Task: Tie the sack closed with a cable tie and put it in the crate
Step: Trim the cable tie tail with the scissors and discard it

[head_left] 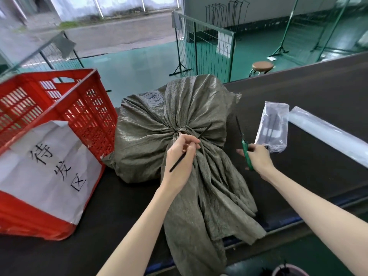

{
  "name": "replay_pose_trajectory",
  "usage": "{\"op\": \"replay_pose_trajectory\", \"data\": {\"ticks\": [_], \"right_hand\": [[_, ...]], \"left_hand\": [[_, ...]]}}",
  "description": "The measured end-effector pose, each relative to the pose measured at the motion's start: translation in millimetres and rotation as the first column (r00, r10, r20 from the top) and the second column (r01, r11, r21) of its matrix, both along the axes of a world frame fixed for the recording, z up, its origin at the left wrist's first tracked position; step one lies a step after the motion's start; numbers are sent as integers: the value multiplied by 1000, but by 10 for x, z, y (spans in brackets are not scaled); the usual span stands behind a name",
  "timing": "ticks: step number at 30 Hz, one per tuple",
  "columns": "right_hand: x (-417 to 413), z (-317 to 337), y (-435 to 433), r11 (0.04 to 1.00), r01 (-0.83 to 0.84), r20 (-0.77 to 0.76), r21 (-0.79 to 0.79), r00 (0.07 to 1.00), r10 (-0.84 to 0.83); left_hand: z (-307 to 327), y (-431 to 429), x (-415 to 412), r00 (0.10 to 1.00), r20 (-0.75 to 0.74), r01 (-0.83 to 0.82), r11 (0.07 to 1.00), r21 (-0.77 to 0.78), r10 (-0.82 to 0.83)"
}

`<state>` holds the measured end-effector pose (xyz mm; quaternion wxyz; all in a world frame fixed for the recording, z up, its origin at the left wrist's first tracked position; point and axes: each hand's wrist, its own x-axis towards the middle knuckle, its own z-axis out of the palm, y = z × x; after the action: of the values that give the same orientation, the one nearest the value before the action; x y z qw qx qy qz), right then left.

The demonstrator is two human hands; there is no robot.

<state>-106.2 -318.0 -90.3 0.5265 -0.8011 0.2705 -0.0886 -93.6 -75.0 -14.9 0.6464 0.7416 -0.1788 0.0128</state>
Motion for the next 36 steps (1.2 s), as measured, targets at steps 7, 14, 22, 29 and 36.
{"op": "replay_pose_trajectory", "data": {"ticks": [7, 14, 22, 29, 36], "right_hand": [[-178, -396, -247, 868, -218, -388, -447, 921, 31], [-254, -630, -199, 831, -336, -440, -444, 889, 125], [-140, -256, -4, 921, -54, -27, -387, 999, 47], [-162, 705, 720, 990, -42, 497, 132, 867, -30], [-168, 849, 861, 972, -199, 436, -121, 869, 232]], "left_hand": [[-98, 7, -97, 998, -47, 29, 999, 18, -29], [-166, 15, -164, 998, -41, 40, 998, 38, -38], [-151, -36, -218, 995, -72, 70, 997, 29, -68], [-43, -77, -194, 983, -152, 84, 988, -130, -103], [35, -62, -214, 988, -128, 58, 982, -182, -82]]}}
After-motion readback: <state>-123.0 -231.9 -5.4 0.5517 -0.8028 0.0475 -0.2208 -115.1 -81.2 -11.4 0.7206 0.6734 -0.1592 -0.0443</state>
